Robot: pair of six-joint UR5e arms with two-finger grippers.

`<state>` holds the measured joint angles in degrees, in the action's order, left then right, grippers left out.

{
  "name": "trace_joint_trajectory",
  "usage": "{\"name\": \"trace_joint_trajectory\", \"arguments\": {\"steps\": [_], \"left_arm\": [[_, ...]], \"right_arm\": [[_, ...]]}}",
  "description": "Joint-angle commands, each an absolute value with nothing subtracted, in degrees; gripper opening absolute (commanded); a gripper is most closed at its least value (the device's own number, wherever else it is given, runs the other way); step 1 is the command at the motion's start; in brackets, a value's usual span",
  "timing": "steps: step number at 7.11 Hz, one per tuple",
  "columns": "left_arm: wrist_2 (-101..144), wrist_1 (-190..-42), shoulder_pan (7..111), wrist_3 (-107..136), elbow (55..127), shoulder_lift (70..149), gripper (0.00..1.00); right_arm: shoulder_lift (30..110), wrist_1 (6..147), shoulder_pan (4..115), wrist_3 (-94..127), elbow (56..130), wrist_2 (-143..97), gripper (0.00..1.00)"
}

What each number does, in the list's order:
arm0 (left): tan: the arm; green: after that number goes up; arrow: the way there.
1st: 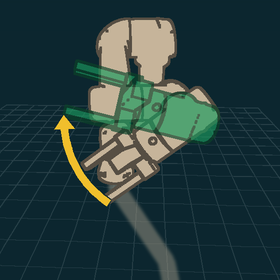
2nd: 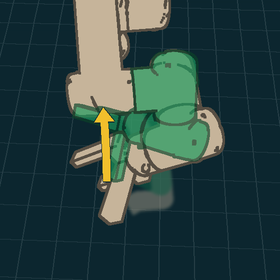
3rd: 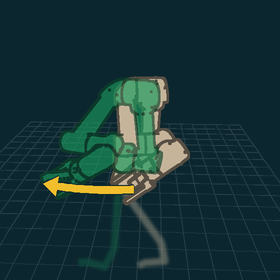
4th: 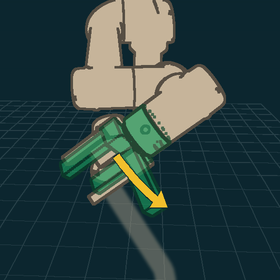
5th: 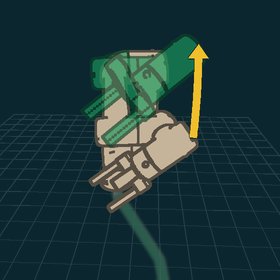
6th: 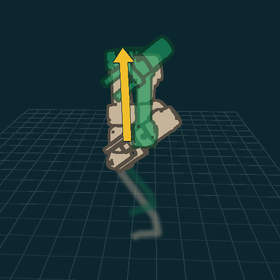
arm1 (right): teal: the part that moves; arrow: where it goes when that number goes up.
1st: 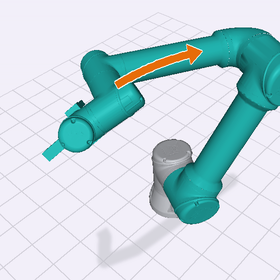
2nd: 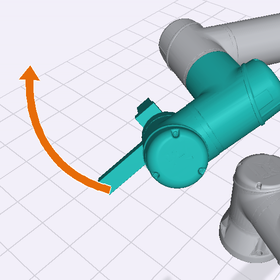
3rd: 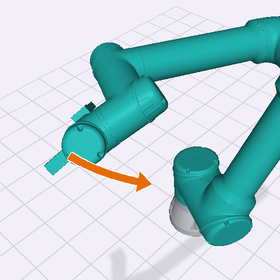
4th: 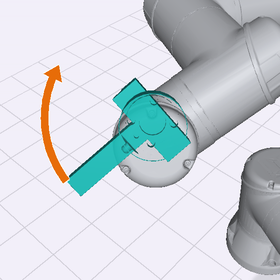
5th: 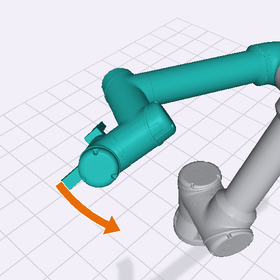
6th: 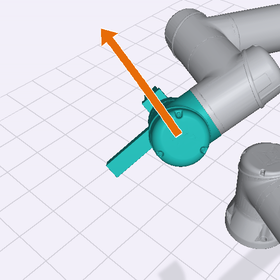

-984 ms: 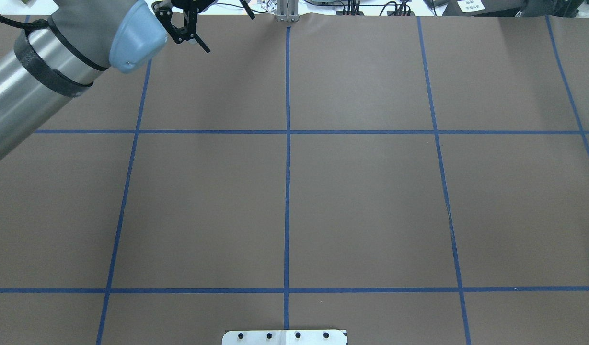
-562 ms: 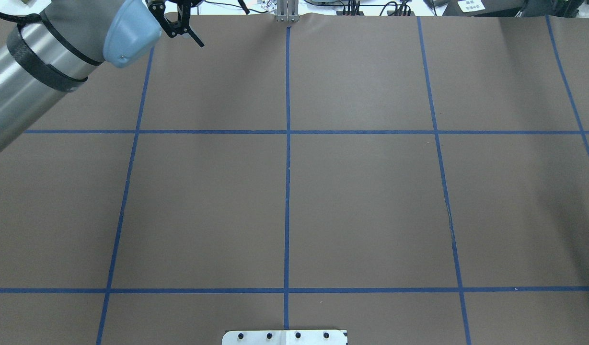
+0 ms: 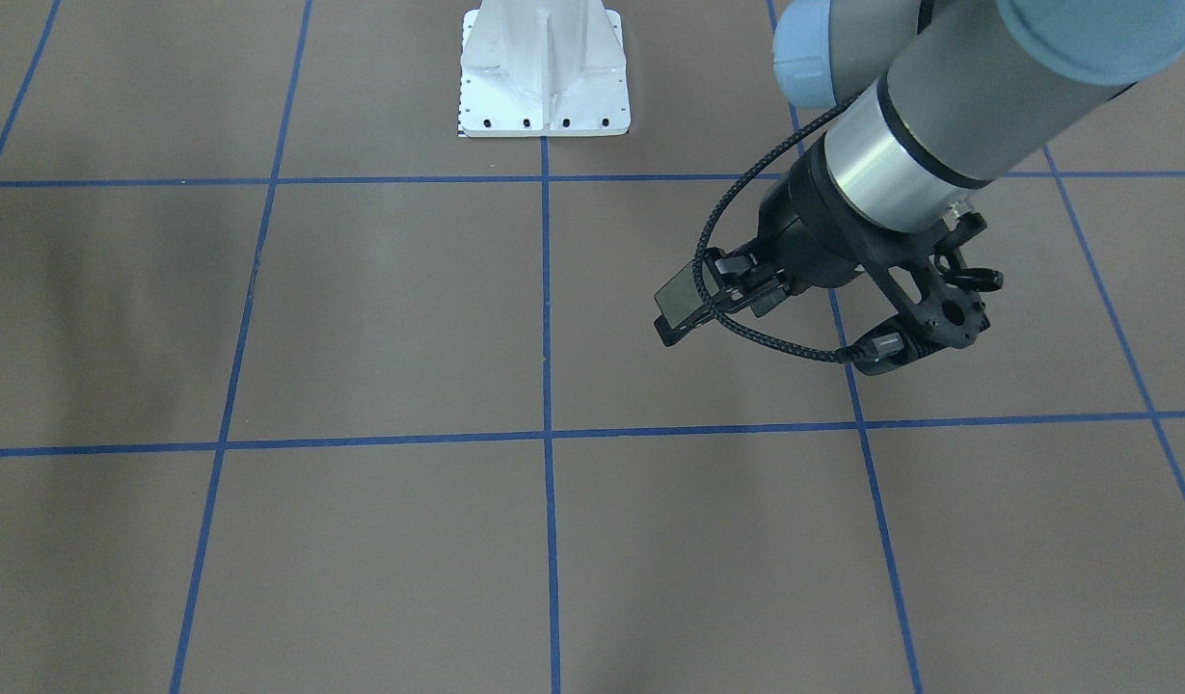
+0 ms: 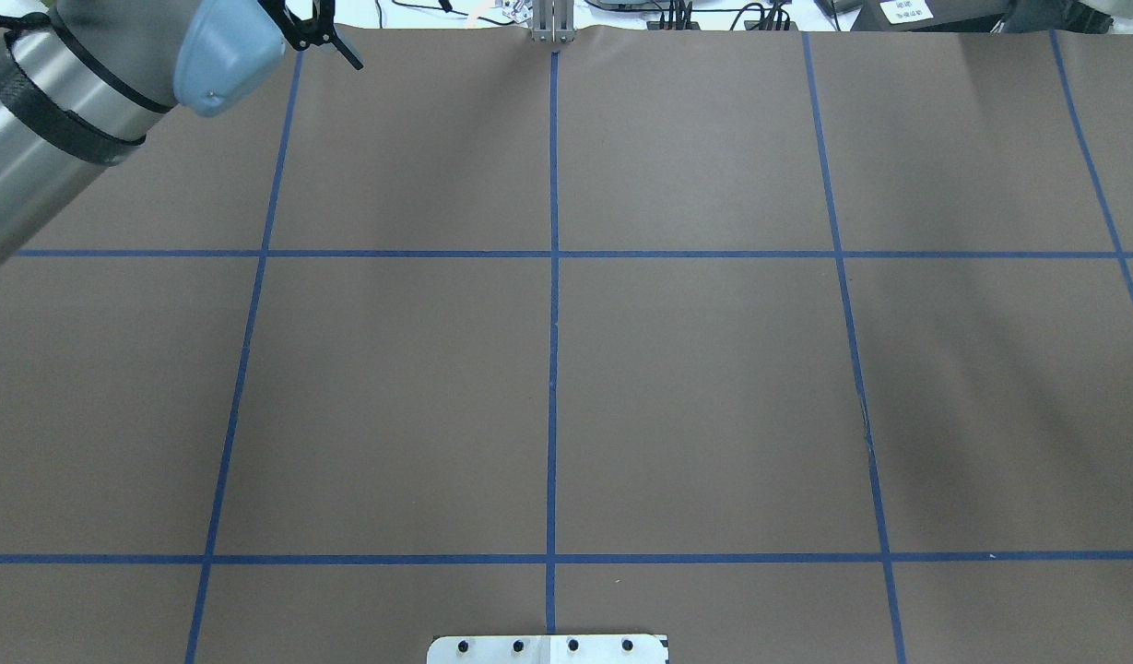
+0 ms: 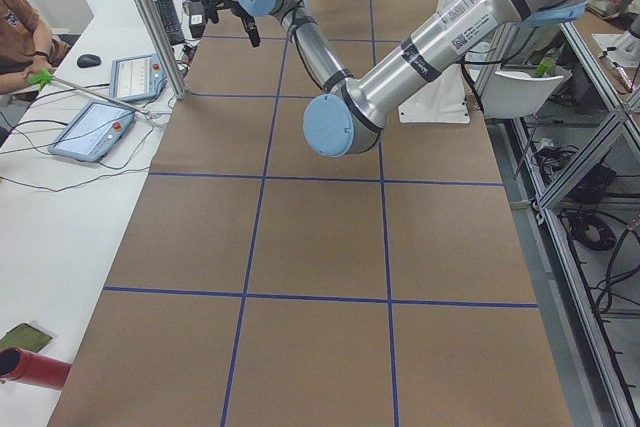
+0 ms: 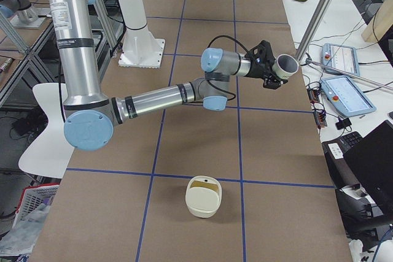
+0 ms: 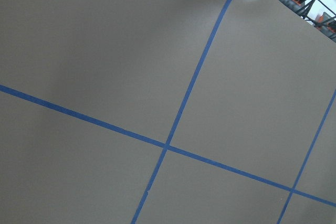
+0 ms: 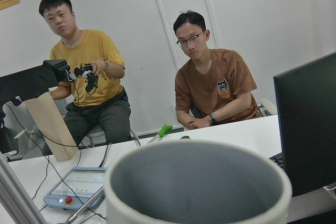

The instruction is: Left arm hands cup to right arm to dump lemon

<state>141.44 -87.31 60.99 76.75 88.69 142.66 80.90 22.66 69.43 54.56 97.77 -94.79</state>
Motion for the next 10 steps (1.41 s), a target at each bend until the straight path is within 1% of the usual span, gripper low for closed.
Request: {"name": "trace_joint_trajectory", "arguments": {"steps": [1,3,5,6,7,9,10], "left_arm": [[141.1,-87.3,61.2,74.4,88.6,142.5,1.0],[139.7,-87.5,61.3,74.3,88.6,142.6,1.0],[139.5,-87.5,61.2,74.3,88.7,142.6,1.0],[139.5,-87.5,61.2,74.3,88.8,142.6,1.0],[139.5,-87.5,61.2,74.3,88.9,142.6,1.0],[139.6,-87.8,61.0,74.2,88.3,142.5,1.0],[139.7,-87.9,60.8,74.2,88.4,142.5,1.0]], "right_arm": [[72.7,33.2,62.3,44.0,98.0,-88.2,0.15],[69.4,38.4,53.3,36.1,99.1,-78.9,0.14],[69.3,40.3,46.3,24.0,99.9,-72.6,0.13],[69.3,41.6,43.0,21.9,100.7,-70.2,0.12],[69.2,44.6,39.0,21.5,102.8,-66.7,0.11],[65.2,55.1,28.4,19.9,106.4,-54.0,0.09],[63.6,59.9,26.6,19.9,109.2,-52.5,0.08]]}}
